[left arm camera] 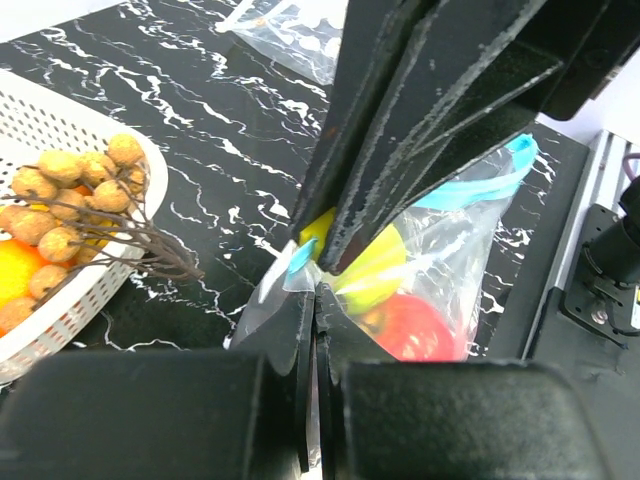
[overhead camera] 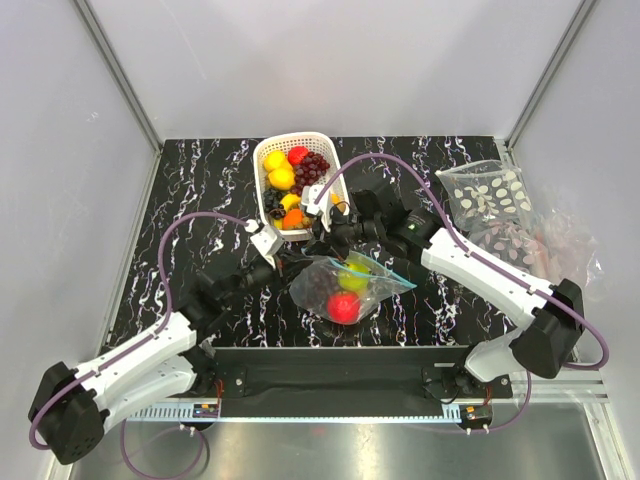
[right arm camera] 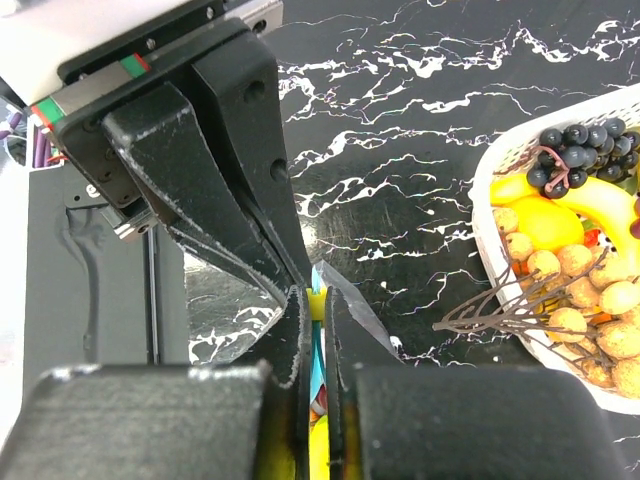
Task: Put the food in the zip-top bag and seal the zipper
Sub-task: Zip the zipper food storage bag at the center of the board.
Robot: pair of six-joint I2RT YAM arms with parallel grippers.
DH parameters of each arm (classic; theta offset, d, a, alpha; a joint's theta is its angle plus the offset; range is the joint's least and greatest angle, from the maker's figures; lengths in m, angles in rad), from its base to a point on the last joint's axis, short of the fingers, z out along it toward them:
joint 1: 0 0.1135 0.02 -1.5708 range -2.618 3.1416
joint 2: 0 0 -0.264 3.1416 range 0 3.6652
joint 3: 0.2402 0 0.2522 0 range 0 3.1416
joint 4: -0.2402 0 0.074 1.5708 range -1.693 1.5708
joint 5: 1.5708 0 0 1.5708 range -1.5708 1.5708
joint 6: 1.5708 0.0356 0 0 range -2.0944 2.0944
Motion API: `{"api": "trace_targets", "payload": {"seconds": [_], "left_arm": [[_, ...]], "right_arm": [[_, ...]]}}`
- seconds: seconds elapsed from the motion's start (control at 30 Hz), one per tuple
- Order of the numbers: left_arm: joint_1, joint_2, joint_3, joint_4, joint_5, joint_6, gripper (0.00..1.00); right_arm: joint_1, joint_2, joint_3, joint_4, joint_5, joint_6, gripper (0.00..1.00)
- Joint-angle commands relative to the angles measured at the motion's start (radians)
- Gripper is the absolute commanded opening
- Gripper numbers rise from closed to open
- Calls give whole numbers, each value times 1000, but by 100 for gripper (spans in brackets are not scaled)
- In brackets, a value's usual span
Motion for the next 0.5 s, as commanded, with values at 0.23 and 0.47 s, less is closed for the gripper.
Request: {"api": "trace_targets", "payload": {"seconds": [0.23,0.47], "left_arm": [[17,-61,6,70,-93,-24,0],[17,-38,19,59,-31,-20,9]], "right_arm": [[-15,-72,-51,31,61,44,0],[-27,-104,-79,57,75,84,0]]}}
